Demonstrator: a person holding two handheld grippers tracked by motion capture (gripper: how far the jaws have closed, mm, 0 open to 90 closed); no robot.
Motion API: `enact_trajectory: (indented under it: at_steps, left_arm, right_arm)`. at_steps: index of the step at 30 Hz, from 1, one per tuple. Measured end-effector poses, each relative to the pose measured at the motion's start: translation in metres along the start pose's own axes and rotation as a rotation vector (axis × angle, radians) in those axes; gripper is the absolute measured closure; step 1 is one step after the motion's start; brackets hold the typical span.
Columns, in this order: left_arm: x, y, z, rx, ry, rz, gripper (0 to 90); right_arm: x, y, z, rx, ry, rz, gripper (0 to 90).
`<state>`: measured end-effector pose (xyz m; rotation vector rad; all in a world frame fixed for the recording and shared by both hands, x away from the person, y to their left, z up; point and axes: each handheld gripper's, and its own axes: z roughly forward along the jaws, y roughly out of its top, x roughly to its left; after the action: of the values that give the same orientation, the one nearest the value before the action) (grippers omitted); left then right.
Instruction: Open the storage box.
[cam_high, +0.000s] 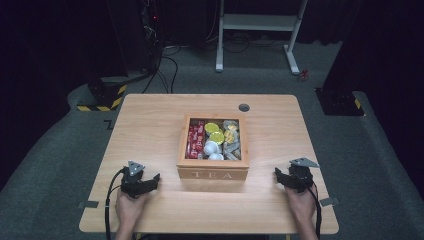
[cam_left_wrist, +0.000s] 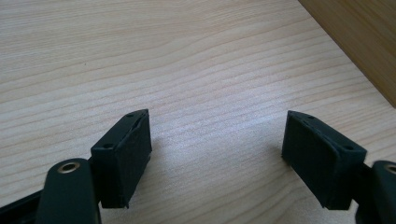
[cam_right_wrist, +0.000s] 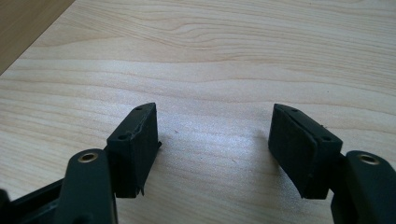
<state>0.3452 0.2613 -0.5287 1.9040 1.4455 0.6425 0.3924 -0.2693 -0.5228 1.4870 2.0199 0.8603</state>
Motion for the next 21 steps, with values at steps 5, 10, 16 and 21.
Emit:
enact_trajectory:
  at_steps: [5, 10, 16, 21]
  left_arm:
    - [0.0000, 0.0001, -0.0001, 0.003, 0.001, 0.003, 23.9]
    - [-0.0010, 0.0000, -0.0005, 0.004, 0.003, 0.005, 24.1]
    - [-0.0005, -0.0001, -0.0006, -0.006, -0.015, -0.008, 24.7]
    - [-0.0030, -0.0001, -0.0049, -0.024, -0.045, -0.004, 25.5]
  right_arm:
    - [-0.0003, -0.0001, 0.0000, -0.001, -0.001, -0.002, 33.4]
    - [-0.0003, -0.0001, 0.0000, -0.001, -0.001, -0.002, 33.4]
    - [-0.0003, -0.0001, 0.0000, 0.001, -0.001, -0.002, 33.4]
    - [-0.0003, -0.0001, 0.0000, 0.000, -0.001, -0.002, 33.4]
